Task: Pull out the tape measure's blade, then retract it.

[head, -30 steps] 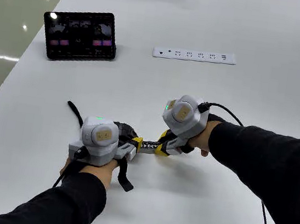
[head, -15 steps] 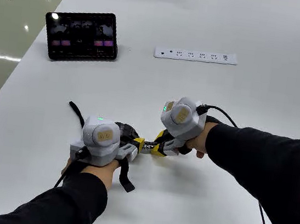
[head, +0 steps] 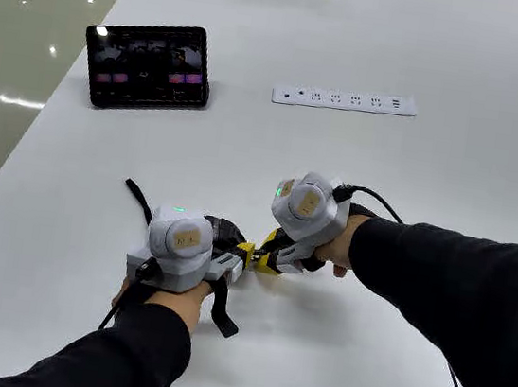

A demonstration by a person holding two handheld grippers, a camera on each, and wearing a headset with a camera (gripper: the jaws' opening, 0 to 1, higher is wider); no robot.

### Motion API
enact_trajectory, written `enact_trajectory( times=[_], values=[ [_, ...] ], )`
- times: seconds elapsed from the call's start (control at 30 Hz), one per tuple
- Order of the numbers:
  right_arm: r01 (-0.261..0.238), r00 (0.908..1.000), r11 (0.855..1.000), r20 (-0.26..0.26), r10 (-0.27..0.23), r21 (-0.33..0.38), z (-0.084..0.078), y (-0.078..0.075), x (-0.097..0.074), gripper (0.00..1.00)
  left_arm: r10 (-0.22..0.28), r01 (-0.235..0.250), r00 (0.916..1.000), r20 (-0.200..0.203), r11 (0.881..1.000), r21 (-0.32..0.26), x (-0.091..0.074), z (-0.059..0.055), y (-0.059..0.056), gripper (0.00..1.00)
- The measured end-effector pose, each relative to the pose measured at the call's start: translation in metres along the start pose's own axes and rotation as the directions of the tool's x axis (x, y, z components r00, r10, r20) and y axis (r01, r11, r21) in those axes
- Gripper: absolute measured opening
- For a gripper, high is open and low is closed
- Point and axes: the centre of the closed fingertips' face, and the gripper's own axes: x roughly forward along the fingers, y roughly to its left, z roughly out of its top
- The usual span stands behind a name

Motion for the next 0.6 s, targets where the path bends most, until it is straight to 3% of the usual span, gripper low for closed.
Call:
enact_trajectory(
  times=[0.6],
  values=[
    [-0.006,0.9999,0.999,-0.009,0.006,-0.036,0.0074,0.0,0.0075,0.11,-0.002,0.002,1.0,0.0,1.0,-0.008,-0.001,0.001,0.0,0.61]
  ],
)
